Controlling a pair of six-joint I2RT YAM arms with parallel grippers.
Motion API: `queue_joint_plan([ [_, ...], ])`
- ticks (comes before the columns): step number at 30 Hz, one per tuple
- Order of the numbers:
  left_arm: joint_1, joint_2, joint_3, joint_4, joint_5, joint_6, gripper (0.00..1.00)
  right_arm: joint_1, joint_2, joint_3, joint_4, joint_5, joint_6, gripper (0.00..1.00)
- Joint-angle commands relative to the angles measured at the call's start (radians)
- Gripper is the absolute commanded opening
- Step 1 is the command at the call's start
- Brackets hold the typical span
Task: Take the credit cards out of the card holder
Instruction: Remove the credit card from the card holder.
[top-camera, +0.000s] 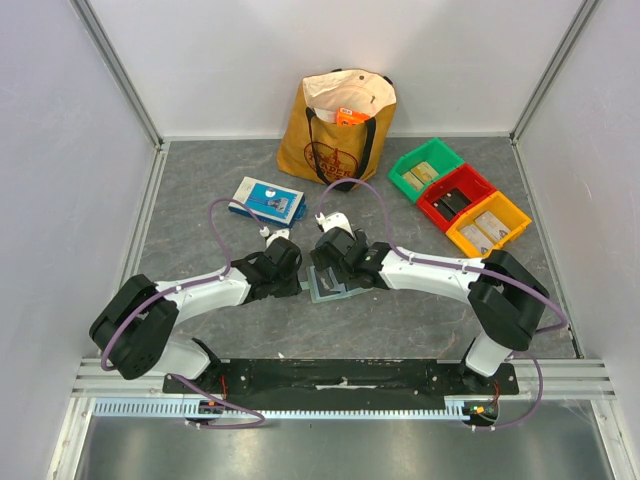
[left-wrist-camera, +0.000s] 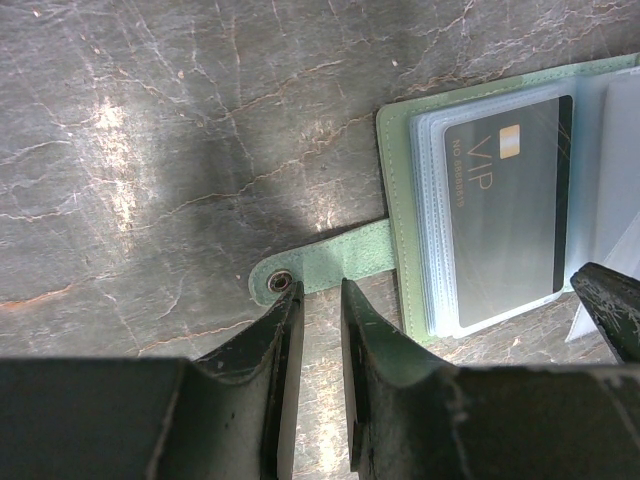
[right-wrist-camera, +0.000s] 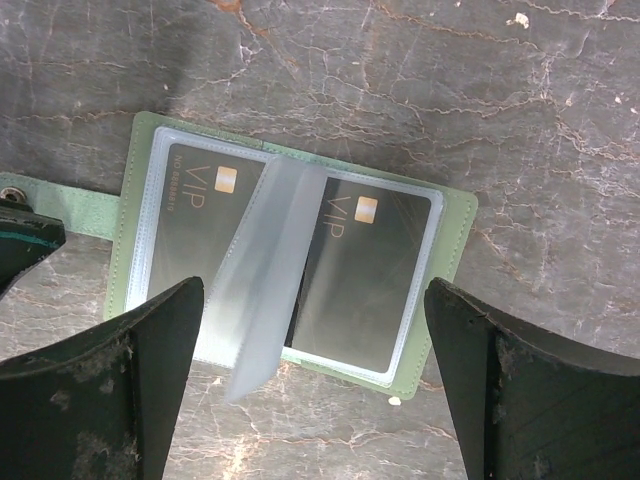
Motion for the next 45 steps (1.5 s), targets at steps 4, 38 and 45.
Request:
queue_joint_plan([
  [4,0.004,0.02,-0.019,-0.042,0.016,0.041,0.28,0.004,-0.065,0.039,-0.003,0.015,-0.027,0.98],
  [38,-0.002,-0.084,0.176,0.082,0.292,-0.011,0.38,-0.324,-0.144,-0.315,0.405,-0.592,0.049,0.39],
  [45,-0.016,0.095,0.208,0.22,0.349,-0.074,0.4,-0.4,-0.123,-0.404,0.501,-0.663,0.092,0.25],
])
